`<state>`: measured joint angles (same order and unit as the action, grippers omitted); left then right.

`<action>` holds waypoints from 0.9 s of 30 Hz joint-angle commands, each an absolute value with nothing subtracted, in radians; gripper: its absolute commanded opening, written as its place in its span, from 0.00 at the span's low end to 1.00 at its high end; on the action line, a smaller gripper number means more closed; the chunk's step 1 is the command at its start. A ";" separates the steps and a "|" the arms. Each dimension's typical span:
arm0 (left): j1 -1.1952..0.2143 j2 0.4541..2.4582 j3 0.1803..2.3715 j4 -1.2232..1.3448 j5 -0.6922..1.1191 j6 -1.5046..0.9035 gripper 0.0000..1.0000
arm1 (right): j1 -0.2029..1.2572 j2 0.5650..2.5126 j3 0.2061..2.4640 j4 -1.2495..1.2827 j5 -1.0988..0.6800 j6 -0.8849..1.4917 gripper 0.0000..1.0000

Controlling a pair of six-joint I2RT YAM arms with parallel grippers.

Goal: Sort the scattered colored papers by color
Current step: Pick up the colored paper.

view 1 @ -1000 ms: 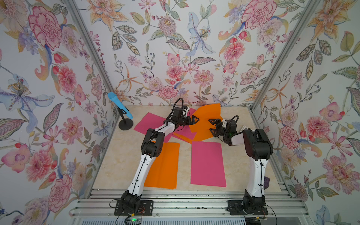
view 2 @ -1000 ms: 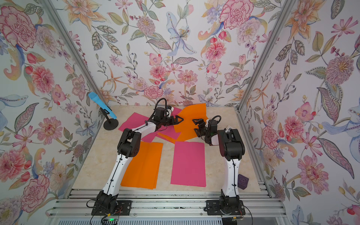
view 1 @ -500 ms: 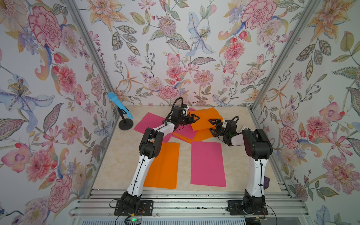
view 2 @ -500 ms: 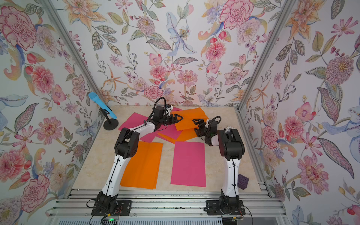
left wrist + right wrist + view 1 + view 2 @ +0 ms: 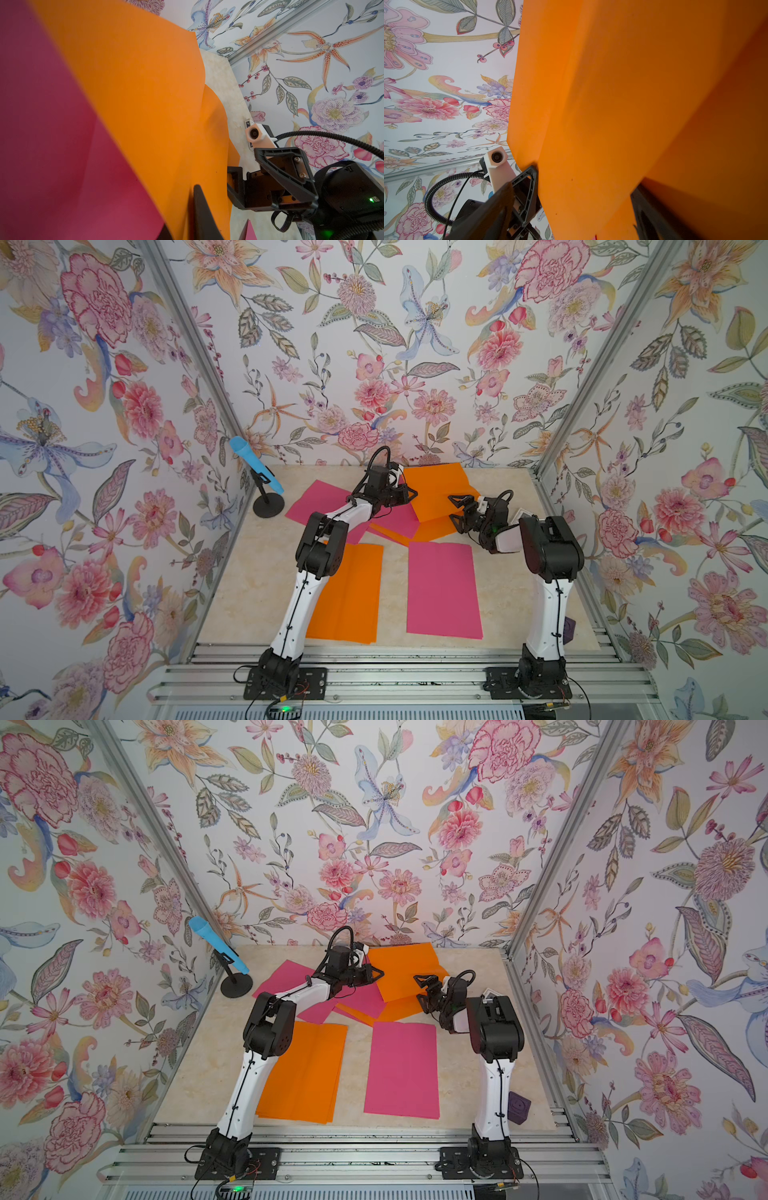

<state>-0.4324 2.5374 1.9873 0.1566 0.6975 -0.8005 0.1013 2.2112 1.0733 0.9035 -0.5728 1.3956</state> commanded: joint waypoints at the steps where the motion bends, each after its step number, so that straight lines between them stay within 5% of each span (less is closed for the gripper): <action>1: -0.446 2.485 1.999 0.146 0.669 -0.801 0.05 | 0.112 2.160 1.047 0.952 -0.590 1.431 0.89; 19: -0.467 2.359 1.837 0.368 0.646 -1.001 0.00 | 0.109 2.115 0.973 1.066 -0.580 1.489 0.88; 27: -0.480 2.317 1.762 0.444 0.644 -1.055 0.00 | 0.119 2.177 1.040 1.138 -0.562 1.570 0.79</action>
